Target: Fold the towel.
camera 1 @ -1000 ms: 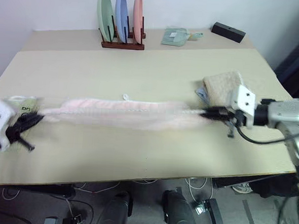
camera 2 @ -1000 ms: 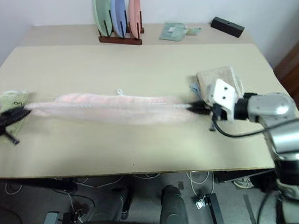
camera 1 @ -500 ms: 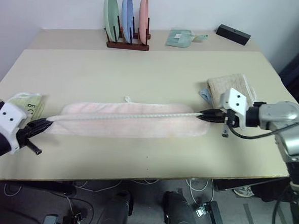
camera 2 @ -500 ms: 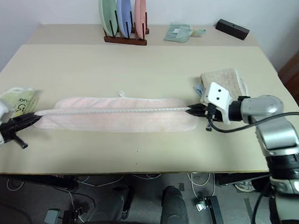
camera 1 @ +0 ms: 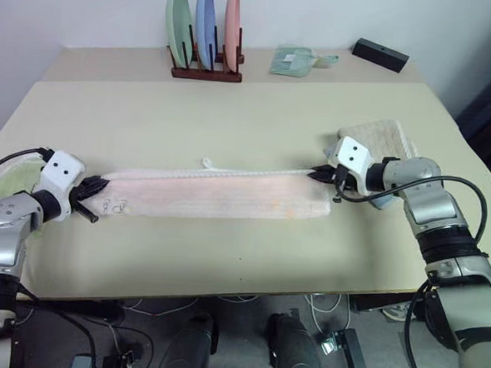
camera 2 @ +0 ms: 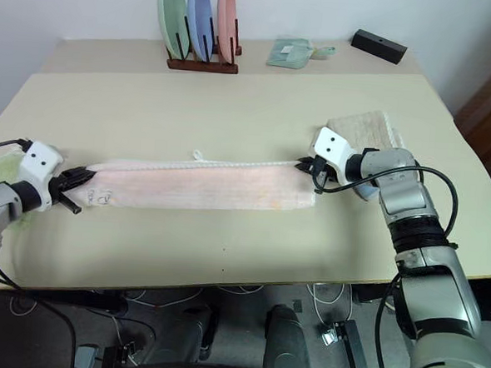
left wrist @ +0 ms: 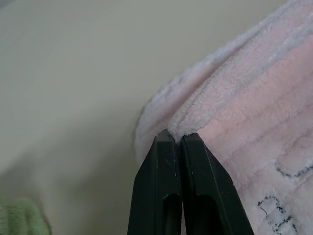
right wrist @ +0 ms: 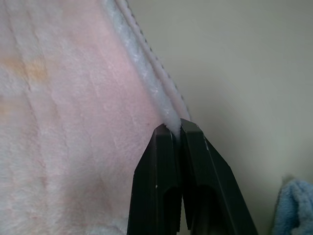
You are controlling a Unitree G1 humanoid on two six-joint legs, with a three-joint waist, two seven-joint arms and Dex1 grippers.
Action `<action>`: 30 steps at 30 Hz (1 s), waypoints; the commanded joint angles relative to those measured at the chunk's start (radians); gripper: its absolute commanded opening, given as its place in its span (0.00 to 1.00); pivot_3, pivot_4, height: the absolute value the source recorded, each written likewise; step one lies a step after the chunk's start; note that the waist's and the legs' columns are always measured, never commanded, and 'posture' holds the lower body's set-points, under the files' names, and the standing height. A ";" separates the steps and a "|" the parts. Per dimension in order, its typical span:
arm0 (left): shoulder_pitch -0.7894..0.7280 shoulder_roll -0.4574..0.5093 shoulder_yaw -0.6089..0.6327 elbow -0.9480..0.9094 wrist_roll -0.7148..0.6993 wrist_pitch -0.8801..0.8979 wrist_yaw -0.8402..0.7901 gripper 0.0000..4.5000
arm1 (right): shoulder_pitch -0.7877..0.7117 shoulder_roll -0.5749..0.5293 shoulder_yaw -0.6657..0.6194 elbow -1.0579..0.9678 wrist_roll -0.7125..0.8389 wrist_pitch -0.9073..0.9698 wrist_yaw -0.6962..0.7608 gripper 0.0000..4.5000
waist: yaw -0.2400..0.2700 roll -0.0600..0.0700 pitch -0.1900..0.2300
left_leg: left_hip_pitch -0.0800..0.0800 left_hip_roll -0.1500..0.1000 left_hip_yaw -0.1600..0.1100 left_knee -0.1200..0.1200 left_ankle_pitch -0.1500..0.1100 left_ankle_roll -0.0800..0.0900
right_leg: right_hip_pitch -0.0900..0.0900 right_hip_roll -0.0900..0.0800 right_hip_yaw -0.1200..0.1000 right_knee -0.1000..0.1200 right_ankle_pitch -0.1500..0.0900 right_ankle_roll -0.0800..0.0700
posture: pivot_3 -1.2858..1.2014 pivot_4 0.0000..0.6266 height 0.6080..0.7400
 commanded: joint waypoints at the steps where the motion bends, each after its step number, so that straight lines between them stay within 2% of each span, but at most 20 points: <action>1: -0.014 0.008 0.024 0.019 -0.013 0.021 0.009 0.14 | -0.031 0.008 -0.034 0.010 0.002 -0.012 -0.022 0.00 | 0.000 0.000 0.000 | 0.000 0.000 0.000 0.000 0.000 0.000 | 0.000 0.000 0.000 0.000 0.000 0.000 | 0.52 0.24 1.00; 2: -0.013 0.008 0.026 0.020 -0.017 0.027 0.011 0.20 | -0.032 0.012 -0.040 0.010 0.007 -0.004 -0.022 0.00 | 0.000 0.000 0.000 | 0.000 0.000 0.000 0.000 0.000 0.000 | 0.000 0.000 0.000 0.000 0.000 0.000 | 0.52 0.24 1.00; 3: -0.010 0.010 0.028 0.020 -0.017 0.027 0.017 0.31 | -0.030 0.013 -0.043 0.005 0.011 -0.001 -0.022 0.13 | 0.001 0.000 0.000 | 0.000 0.000 0.000 0.000 0.000 0.000 | 0.000 0.000 0.000 0.000 0.000 0.000 | 0.52 0.24 1.00; 4: -0.007 0.011 0.032 0.018 -0.015 0.023 0.025 0.41 | -0.027 0.012 -0.049 -0.003 0.012 -0.003 -0.029 0.20 | 0.001 0.000 0.000 | 0.000 0.000 0.000 0.000 0.000 0.000 | 0.000 0.000 0.000 0.000 0.000 0.000 | 0.52 0.24 1.00; 8: -0.005 0.000 0.070 0.019 0.001 -0.026 0.121 0.84 | -0.014 0.000 -0.091 -0.045 0.012 0.000 -0.090 0.62 | 0.002 0.000 0.000 | 0.000 0.000 0.000 0.001 0.000 0.000 | 0.000 0.000 0.000 0.000 0.000 0.000 | 0.52 0.24 1.00; 9: -0.007 -0.009 0.090 0.011 -0.011 -0.026 0.146 0.96 | -0.007 -0.009 -0.105 -0.061 0.012 0.004 -0.106 0.63 | 0.002 0.000 0.000 | 0.000 0.000 0.000 0.001 0.000 0.000 | 0.000 0.000 0.000 0.000 0.000 0.000 | 0.52 0.24 1.00; 13: 0.003 -0.069 0.188 -0.091 -0.093 0.025 0.238 0.96 | 0.078 -0.068 -0.188 -0.214 0.037 0.094 -0.152 0.63 | 0.010 0.000 0.000 | 0.000 0.000 -0.001 0.001 0.000 0.000 | 0.000 0.000 0.000 0.000 0.000 0.000 | 0.52 0.24 1.00; 15: 0.045 -0.090 0.212 -0.173 -0.115 0.050 0.252 0.96 | 0.158 -0.097 -0.244 -0.349 0.107 0.211 -0.129 0.63 | 0.010 0.000 0.000 | -0.001 0.000 -0.001 0.001 0.000 0.000 | 0.000 -0.001 0.000 0.000 0.001 0.001 | 0.52 0.24 1.00; 18: 0.105 -0.115 0.241 -0.273 -0.131 0.069 0.281 0.98 | 0.287 -0.108 -0.339 -0.583 0.259 0.432 -0.129 0.81 | 0.008 0.000 0.000 | -0.001 0.001 -0.001 0.000 0.000 0.000 | 0.001 -0.001 0.001 0.000 0.001 0.001 | 0.52 0.24 1.00; 20: 0.136 -0.125 0.239 -0.341 -0.125 0.070 0.293 0.98 | 0.358 -0.080 -0.405 -0.712 0.355 0.582 -0.183 0.99 | 0.004 0.000 0.000 | 0.000 0.002 -0.001 0.000 0.000 0.000 | 0.001 -0.001 0.001 0.000 0.001 0.001 | 0.52 0.24 1.00; 25: 0.207 -0.136 0.168 -0.496 -0.097 0.073 0.270 0.98 | 0.508 -0.019 -0.498 -0.934 0.557 0.857 -0.283 0.99 | 0.012 -0.001 -0.001 | 0.000 0.003 0.000 0.002 0.000 0.001 | 0.002 0.000 0.001 -0.001 0.001 0.000 | 0.52 0.24 1.00; 30: 0.252 -0.159 -0.020 -0.657 -0.051 0.040 0.209 0.98 | 0.667 0.138 -0.551 -1.063 0.729 1.144 -0.485 0.99 | 0.027 -0.002 -0.002 | 0.000 0.002 0.000 0.002 -0.001 0.001 | 0.003 0.000 0.001 -0.002 0.001 0.000 | 0.52 0.24 1.00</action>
